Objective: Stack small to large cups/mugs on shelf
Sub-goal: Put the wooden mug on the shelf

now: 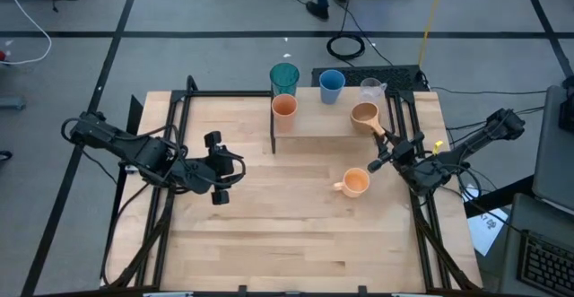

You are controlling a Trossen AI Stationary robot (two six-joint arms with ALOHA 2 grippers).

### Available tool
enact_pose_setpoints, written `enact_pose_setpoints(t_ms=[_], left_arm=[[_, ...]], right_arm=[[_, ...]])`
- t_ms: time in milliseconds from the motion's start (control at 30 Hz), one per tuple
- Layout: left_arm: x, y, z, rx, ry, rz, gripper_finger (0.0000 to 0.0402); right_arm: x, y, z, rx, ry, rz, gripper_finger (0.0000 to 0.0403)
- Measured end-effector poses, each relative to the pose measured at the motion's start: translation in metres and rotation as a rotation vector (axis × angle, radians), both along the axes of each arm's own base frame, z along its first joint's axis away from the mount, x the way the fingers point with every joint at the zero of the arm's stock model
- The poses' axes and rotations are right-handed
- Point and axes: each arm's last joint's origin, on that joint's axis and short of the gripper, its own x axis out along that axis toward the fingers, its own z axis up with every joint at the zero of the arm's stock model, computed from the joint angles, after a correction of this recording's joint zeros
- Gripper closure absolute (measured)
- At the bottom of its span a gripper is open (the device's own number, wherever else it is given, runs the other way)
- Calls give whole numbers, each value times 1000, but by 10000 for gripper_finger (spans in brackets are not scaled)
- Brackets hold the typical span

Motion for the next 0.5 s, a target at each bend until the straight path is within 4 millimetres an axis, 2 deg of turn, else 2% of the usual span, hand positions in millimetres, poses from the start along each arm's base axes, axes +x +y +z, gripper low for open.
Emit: enact_pose_setpoints(t_ms=[167,500], left_arm=[[0,0,0,-1,0,0,199],[0,0,0,-1,0,0,199]], right_arm=[[0,0,-1,-1,1,0,312],[-4,-2,-20,9,-15,-1,312]])
